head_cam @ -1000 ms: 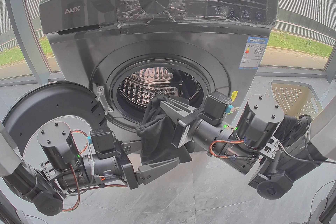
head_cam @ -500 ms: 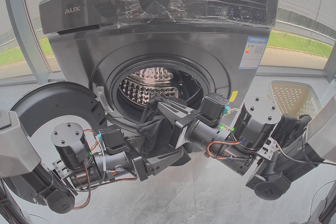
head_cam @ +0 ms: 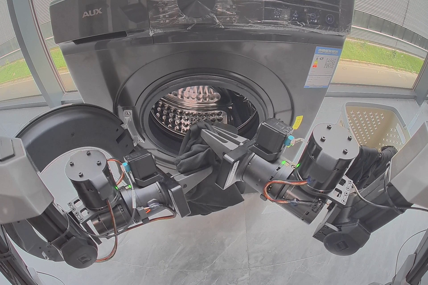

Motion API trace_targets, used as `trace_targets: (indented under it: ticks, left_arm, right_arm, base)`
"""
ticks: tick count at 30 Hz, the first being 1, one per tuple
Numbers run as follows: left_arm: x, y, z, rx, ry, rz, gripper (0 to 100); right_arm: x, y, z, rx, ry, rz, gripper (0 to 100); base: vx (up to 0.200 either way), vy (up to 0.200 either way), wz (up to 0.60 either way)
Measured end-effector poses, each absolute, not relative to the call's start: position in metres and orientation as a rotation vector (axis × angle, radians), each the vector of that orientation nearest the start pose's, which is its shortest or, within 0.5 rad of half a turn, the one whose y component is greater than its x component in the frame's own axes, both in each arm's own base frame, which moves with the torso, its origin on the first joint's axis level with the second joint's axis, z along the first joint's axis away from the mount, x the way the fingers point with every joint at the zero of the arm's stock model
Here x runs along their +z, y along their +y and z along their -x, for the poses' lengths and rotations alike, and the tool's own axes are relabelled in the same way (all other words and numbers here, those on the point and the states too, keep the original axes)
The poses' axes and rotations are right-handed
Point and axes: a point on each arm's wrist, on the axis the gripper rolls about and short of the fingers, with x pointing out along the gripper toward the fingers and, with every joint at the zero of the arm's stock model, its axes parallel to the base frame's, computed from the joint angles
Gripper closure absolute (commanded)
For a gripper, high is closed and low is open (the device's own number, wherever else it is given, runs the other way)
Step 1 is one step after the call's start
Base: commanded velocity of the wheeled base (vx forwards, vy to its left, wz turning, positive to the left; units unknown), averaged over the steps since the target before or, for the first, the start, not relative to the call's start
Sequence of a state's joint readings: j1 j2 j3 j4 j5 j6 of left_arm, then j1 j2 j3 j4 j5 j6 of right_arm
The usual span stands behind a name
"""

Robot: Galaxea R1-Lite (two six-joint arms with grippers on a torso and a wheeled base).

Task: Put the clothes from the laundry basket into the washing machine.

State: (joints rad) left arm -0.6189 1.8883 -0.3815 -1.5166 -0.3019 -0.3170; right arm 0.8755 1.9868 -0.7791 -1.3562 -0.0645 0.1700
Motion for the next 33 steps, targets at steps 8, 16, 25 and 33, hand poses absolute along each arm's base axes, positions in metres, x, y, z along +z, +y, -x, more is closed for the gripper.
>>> trace_targets:
  ticks: [8,16,25,33]
  left_arm:
    - [0.135,-0.161,-0.214,-0.93,0.076,0.31,100]
    - [0.149,-0.155,-0.213,-0.924,0.021,0.322,100]
    - [0.162,-0.149,-0.222,-0.888,-0.045,0.331,100]
    - [0.172,-0.149,-0.229,-0.835,-0.099,0.341,100]
  right_arm:
    - [0.149,0.271,-0.232,0.811,-0.054,-0.226,100]
    - [0.141,0.265,-0.24,0.781,-0.057,-0.229,0]
    - [0.129,0.249,-0.246,0.734,-0.008,-0.197,0]
    - [0.11,0.229,-0.251,0.677,0.063,-0.146,0]
  base:
    - [0.0,0.0,0.0]
    - [0.0,0.0,0.0]
    - [0.0,0.0,0.0]
    - [0.0,0.0,0.0]
